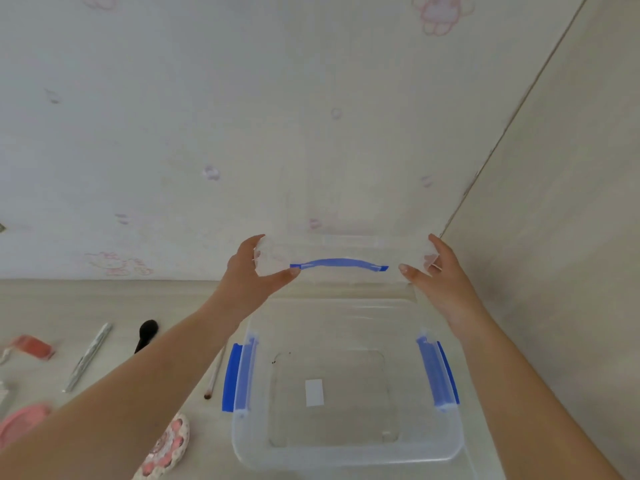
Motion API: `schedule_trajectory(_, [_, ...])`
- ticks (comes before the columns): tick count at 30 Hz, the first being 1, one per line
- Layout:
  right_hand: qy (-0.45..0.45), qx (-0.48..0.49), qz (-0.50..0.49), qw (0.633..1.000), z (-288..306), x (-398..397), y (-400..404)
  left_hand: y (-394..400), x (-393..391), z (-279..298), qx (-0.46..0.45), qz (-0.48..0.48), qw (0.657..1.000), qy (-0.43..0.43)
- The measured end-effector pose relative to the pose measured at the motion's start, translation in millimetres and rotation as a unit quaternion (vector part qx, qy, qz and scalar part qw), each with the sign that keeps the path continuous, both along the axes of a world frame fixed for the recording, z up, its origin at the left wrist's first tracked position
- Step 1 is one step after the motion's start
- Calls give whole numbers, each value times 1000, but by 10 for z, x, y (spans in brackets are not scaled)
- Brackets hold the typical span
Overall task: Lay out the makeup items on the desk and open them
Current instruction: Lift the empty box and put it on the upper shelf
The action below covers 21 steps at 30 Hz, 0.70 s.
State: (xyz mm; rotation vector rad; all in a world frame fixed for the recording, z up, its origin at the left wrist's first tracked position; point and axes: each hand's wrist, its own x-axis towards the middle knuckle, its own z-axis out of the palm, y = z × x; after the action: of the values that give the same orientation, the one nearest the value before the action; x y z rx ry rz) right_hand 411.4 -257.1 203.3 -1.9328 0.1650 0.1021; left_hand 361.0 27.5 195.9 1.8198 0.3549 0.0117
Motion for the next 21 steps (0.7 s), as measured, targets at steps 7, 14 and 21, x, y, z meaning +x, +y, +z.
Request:
schedule_trajectory(7, [-48,35,14,998,121,-607,-105,-66,-530,74,43,14,996,-73])
schedule_trajectory(14, [-80,2,33,996,-148,-1295,-228,-145,-1263,-46,85,-38,989,-116])
schedule_trajectory(21, [-115,-108,108,982,-383,-1748,-348,-153,-1696,-380,171,-113,963,-172])
